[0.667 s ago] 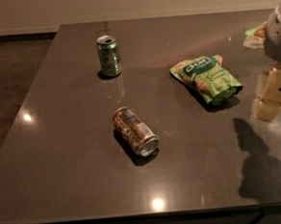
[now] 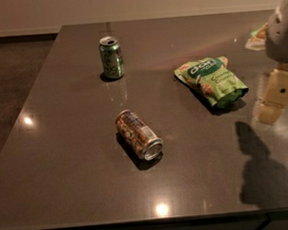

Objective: Place orange can upright

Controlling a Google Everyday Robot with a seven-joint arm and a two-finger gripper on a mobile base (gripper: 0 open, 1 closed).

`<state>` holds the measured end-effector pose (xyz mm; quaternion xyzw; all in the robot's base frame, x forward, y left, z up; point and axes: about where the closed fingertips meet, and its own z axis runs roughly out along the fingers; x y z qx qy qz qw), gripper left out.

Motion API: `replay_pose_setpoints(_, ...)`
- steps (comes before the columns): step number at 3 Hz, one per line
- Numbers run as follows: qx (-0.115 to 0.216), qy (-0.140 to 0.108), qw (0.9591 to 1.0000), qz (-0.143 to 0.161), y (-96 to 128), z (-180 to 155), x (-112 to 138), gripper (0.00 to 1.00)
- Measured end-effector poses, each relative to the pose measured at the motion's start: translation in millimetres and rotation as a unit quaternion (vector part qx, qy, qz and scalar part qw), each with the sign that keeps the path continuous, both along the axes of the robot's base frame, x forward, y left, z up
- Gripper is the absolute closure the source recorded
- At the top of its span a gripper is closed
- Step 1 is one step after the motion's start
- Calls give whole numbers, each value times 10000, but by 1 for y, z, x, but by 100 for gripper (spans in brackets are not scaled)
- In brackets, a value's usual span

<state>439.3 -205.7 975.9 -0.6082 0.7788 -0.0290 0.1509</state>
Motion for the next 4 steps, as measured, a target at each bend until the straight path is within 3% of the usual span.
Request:
replay_pose_setpoints(1, 47, 287, 9995, 75, 34, -9, 2, 0)
replay_pose_setpoints(2, 331, 750, 9960, -345, 87, -29, 7, 0)
replay_pose_setpoints(3, 423, 888, 9928, -679, 110, -39, 10, 0)
replay_pose_setpoints(4, 372, 771, 9880, -1288, 139, -54, 23, 0)
